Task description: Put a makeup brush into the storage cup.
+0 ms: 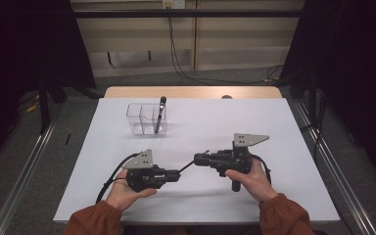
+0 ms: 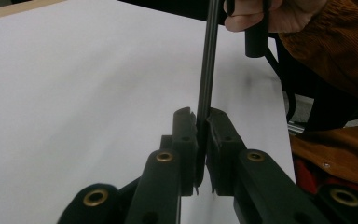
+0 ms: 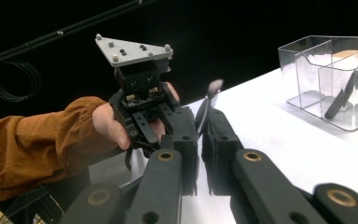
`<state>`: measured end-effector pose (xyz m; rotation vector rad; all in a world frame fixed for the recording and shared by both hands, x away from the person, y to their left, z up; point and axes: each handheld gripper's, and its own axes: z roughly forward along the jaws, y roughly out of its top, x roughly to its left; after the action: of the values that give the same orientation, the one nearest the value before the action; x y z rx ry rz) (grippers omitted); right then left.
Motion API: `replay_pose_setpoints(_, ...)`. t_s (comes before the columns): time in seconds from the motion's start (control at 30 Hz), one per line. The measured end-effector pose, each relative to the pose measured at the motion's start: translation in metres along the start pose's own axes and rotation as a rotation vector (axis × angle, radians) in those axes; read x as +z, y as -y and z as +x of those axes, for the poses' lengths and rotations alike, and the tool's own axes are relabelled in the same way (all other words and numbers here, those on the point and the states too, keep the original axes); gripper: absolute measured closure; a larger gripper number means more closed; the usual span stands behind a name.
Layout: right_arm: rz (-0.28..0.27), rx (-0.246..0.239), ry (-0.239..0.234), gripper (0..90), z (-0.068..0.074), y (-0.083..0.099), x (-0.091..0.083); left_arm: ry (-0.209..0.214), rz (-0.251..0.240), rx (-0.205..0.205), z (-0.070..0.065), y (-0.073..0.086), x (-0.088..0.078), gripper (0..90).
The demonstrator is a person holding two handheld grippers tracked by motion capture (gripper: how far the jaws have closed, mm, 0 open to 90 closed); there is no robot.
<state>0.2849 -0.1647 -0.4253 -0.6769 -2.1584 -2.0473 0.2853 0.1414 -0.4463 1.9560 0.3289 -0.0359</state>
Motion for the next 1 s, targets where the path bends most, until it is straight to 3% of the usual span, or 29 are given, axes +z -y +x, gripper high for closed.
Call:
replay_pose_setpoints(0.13,-0.001,0.001,-0.009,86.6,0.001,-0.001,0.000,-0.015,-0.001,-0.008,0.000,0.000,0.000,80.0)
replay_pose_setpoints(0.47,-0.009,-0.002,0.008,86.6,0.001,-0.003,-0.004,-0.086,-0.012,-0.032,0.002,-0.001,-0.004,59.2)
replay_pose_setpoints(0.67,-0.008,-0.009,0.027,86.6,0.000,-0.004,-0.006,-0.107,-0.016,-0.036,0.000,-0.004,-0.008,41.5)
replay_pose_setpoints(0.9,0.006,-0.011,0.057,86.6,-0.002,-0.005,-0.012,-0.160,-0.031,-0.065,0.001,-0.009,-0.016,14.3)
replay_pose_setpoints(1.0,0.025,-0.017,0.054,86.5,-0.002,-0.007,-0.014,-0.175,-0.042,-0.079,0.003,-0.011,-0.022,8.6)
